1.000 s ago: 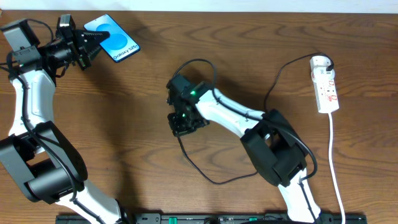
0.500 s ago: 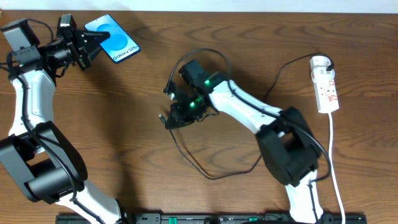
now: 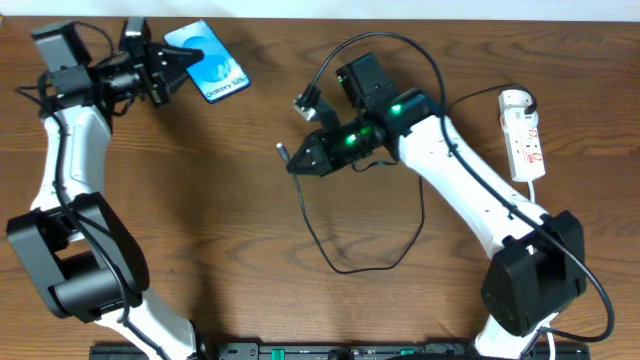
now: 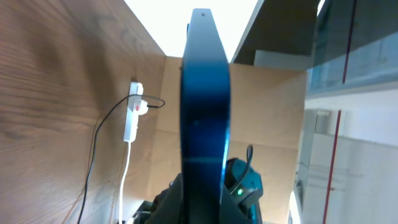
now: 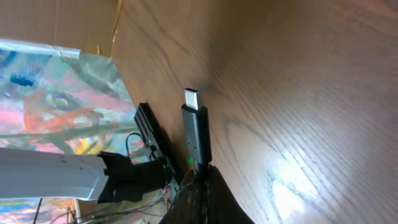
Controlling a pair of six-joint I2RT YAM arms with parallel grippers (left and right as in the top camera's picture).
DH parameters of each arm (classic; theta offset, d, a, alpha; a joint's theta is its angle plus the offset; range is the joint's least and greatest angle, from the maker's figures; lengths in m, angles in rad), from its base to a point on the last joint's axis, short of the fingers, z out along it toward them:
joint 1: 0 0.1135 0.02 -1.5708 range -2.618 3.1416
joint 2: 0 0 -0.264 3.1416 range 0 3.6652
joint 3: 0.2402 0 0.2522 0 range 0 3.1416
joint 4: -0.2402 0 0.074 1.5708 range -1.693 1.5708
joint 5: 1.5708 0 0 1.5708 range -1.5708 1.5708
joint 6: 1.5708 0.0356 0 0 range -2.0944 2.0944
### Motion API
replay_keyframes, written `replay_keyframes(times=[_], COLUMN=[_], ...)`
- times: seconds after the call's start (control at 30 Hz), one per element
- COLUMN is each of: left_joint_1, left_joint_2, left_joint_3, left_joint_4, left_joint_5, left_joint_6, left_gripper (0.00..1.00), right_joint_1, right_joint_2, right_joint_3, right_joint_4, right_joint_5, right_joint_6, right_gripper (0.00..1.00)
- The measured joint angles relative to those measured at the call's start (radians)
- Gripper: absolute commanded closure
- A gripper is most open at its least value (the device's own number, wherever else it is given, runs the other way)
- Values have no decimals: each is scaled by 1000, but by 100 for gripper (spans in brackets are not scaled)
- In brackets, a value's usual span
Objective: Plug charger to phone and switch on socket
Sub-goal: 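Move the right gripper down toward the cable plug on the table, then grasp the black cable's USB-C plug and lift it with the right gripper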
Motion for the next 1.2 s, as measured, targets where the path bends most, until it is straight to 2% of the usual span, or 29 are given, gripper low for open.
replay_keyframes(times=[0.6, 1.2], left_joint_1=[-148, -196], left_joint_2=[0, 0], left_joint_3=[0, 0], left_joint_4=[26, 26], left_joint_5=[0, -31], left_joint_6=[80, 103], left_gripper=[93, 93], right_joint_1=[-94, -101], right_joint_2=[0, 0], right_joint_3=[0, 0], right_joint_4=[16, 57], right_joint_5=[-186, -213], right_joint_6=[-54, -61], right_gripper=[99, 99])
